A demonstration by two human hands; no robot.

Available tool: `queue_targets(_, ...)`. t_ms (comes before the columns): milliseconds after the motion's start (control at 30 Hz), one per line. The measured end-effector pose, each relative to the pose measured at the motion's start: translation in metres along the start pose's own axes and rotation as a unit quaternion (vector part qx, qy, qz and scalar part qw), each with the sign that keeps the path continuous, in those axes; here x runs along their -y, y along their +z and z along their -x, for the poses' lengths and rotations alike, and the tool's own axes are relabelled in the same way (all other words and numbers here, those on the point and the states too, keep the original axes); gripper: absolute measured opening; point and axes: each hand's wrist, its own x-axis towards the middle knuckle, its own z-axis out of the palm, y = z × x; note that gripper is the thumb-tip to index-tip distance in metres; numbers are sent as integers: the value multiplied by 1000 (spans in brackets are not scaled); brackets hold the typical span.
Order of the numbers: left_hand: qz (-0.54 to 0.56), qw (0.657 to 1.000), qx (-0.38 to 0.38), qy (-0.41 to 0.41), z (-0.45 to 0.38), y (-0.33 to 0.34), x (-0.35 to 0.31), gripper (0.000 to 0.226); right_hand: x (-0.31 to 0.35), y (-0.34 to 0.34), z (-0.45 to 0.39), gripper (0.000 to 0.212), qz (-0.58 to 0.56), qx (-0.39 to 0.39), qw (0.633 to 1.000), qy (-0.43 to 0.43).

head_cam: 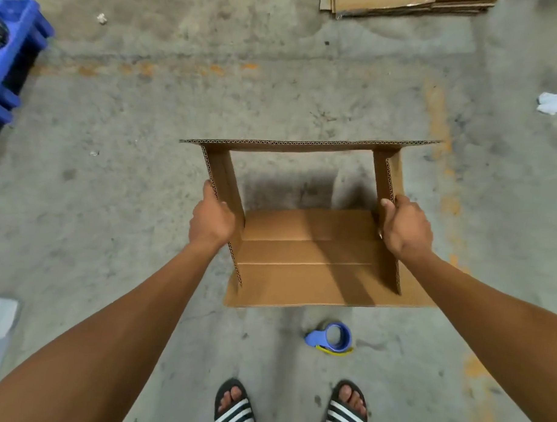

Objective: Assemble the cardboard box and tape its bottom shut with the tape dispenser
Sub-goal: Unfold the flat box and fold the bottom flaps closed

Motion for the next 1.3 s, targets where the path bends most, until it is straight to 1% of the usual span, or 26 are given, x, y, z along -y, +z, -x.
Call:
queue_targets(67, -59, 998, 2, 26, -8, -2, -10, 59, 4, -11, -13, 44, -6, -14, 1000, 26)
queue_targets(133, -107, 993, 1, 56, -13, -5, -18, 60, 5, -26, -27, 48, -9, -11, 999, 50)
queue_targets(233, -136, 988, 3, 75, -17, -6, -26, 57, 7, -41, -38, 46, -28, 32, 996, 76)
queue_targets(333, -133, 989, 19, 68, -18, 1, -23, 54, 12, -40, -38, 34, -49, 93, 990, 94)
queue_targets(400, -133, 989, 24, 59, -18, 7, -16, 52, 12, -35, -35, 29, -59, 117, 988, 85)
queue_targets(433, -126, 990, 19, 59, -18, 11, -13, 52, 10, -32, -32, 32, -65, 116, 989, 69)
queue_targets(500, -103, 992, -1, 79, -19, 17, -9, 55, 3, -26, -26, 52, -77, 100, 992, 13)
queue_targets(533, -95, 991, -7, 97, -20, 21, -7, 60, -1, -24, -21, 62, -79, 89, 993, -13)
queue_targets(600, -85, 987, -2, 140, -20, 29, -3, 75, -7, -20, -8, 73, -67, 77, 994, -40)
queue_targets(667, -67, 982, 7, 177, -18, 36, 4, 88, -12, -16, 7, 83, -47, 84, 994, -51)
queue_targets(733, -57, 978, 15, 200, -13, 43, 10, 96, -18, -11, 22, 99, -24, 113, 992, -48)
queue_targets(767, -56, 976, 24, 210, -10, 46, 14, 99, -21, -8, 29, 105, -13, 131, 990, -41)
queue_targets(833, -53, 971, 51, 226, -3, 51, 20, 100, -26, -4, 39, 110, -3, 150, 989, -14)
queue_targets(933, -51, 969, 73, 231, 2, 55, 27, 101, -23, -1, 43, 106, 2, 143, 990, 7)
queue_targets(967, -54, 968, 78, 233, 0, 54, 27, 101, -21, 0, 38, 100, -8, 128, 992, 9)
queue_targets(1067, -72, 964, 114, 231, -8, 45, 23, 106, -8, -3, 18, 74, -42, 71, 997, 8)
queue_targets(1100, -82, 963, 127, 225, -10, 42, 20, 107, -4, -5, 11, 69, -46, 63, 997, 4)
queue_targets(1167, -98, 963, 140, 211, -11, 38, 15, 109, 4, -9, 3, 66, -35, 75, 997, -6)
queue_targets(1300, -119, 962, 158, 188, -1, 49, 10, 105, 7, -5, 6, 64, 7, 125, 992, -23)
